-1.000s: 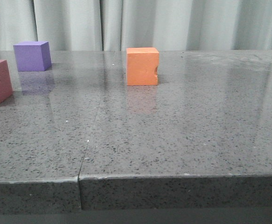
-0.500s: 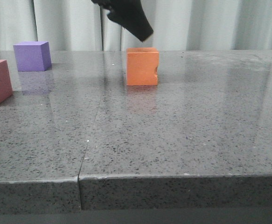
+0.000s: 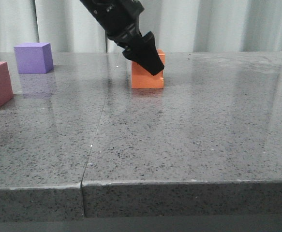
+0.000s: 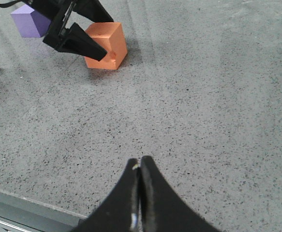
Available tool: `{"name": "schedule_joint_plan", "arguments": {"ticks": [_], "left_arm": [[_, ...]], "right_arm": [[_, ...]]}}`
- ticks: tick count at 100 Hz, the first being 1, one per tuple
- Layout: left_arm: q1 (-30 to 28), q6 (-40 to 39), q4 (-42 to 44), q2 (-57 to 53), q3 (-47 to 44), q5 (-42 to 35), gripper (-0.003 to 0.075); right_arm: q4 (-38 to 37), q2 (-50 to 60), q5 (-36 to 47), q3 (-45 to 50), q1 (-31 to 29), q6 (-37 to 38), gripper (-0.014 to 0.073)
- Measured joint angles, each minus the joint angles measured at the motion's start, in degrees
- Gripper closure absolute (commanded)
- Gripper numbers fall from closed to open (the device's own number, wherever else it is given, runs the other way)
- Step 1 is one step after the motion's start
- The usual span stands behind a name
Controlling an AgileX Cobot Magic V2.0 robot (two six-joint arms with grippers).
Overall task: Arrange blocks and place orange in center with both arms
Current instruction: 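Reach the left gripper to the orange cube and close on it, then lift the orange cube with the left gripper and carry it toward the purple cube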
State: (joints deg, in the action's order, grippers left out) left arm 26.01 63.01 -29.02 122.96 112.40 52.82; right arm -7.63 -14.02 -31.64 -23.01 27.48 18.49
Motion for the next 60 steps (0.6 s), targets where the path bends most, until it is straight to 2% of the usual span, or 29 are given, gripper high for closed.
{"name": "schedule_joint_plan", "arguments": {"ticks": [20,29,46,53,60], "left_arm": [[0.0,0.0,0.0,0.4,0.0,0.6,0.0089],[0.0,0.0,0.0,0.4,0.0,1.1,0.0148],[0.0,0.0,0.0,0.5,0.0,1.3,0.0337],[0.0,0.0,0.0,0.5,0.0,1.4,0.0380],[0.0,0.0,0.0,0.5,0.0,1.4,0.0386]], "right_arm": [[0.0,0.0,0.0,0.0,0.0,0.0,0.0663],[0.0,0.0,0.0,0.0,0.0,0.0,0.0663],[0.0,0.0,0.0,0.0,0.0,0.0,0.0663],[0.0,0.0,0.0,0.0,0.0,0.0,0.0663],[0.0,0.0,0.0,0.0,0.0,0.0,0.0663]]}}
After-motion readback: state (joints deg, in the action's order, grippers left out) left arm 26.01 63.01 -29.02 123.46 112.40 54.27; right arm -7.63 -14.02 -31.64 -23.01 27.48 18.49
